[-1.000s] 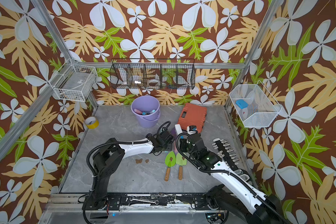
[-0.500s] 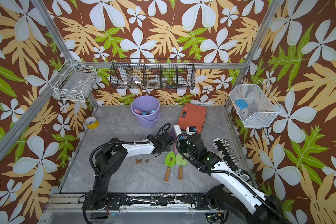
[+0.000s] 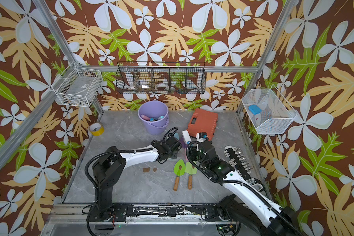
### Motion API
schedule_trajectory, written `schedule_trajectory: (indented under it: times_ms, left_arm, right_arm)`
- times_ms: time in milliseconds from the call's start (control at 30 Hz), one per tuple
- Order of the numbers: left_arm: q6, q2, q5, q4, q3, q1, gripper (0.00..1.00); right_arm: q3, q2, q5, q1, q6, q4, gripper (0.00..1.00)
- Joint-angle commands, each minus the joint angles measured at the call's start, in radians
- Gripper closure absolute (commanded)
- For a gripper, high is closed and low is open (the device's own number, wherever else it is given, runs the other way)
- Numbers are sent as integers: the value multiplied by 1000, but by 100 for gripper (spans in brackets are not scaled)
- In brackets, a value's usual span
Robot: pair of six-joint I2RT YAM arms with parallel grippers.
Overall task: Brush the soil off the hand trowel and place it into the bucket
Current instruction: Pick up the hand trowel from the center of the board, then brush off the soil from the hand trowel.
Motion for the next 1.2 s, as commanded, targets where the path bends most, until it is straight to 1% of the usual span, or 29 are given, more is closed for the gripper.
schedule_trajectory:
  times_ms: [0, 200, 267, 300, 367, 500, 533, 633, 733, 833, 933, 967, 1000, 1033, 1067, 1133, 1167]
  left_arm:
    - [27, -50, -57, -78, -22, 20, 100]
    - [60, -222, -138, -181, -136, 58, 100]
    - [69, -301, -129, -225, -182, 58, 100]
    - [77, -336, -100, -238, -204, 58, 100]
    - [101, -427, 6, -242, -265, 58, 100]
    - [70, -599, 136, -243, -379, 56, 100]
    - [67, -653, 167, -230, -413, 55, 100]
    - [37, -829, 240, -165, -538, 55, 100]
    - [40, -959, 292, -131, -614, 56, 100]
    - [45, -1018, 296, -149, -642, 58, 100]
    - [45, -1018, 286, -187, -637, 58, 100]
    - [44, -1015, 281, -197, -630, 59, 100]
    - [36, -1001, 262, -218, -614, 58, 100]
    - [26, -982, 234, -251, -587, 58, 100]
    - [17, -955, 194, -302, -556, 58, 100]
    - [10, -873, 90, -448, -472, 58, 100]
    - [19, -835, 64, -514, -433, 58, 100]
  right_arm:
    - [10, 13, -18, 0, -11, 52, 100]
    - [24, 48, -55, 0, -14, 67, 100]
    - [25, 54, -89, 0, -15, 78, 100]
    - [27, 59, -110, 0, -20, 84, 100]
    - [38, 74, -155, 0, -23, 81, 100]
    - [56, 108, -214, 2, -31, 46, 100]
    - [53, 108, -246, 2, -34, 52, 100]
    - [37, 93, -363, 2, -41, 103, 100]
    - [40, 78, -455, 2, -43, 139, 100]
    - [53, 68, -502, 2, -51, 151, 100]
    - [61, 61, -547, 3, -51, 176, 100]
    - [64, 63, -581, 7, -52, 181, 100]
    - [77, 71, -594, 19, -69, 164, 100]
    - [108, 86, -572, 45, -103, 109, 100]
    - [136, 100, -520, 73, -139, 47, 100]
    - [243, 153, -181, 190, -220, -153, 100]
    - [279, 181, -89, 221, -247, -207, 100]
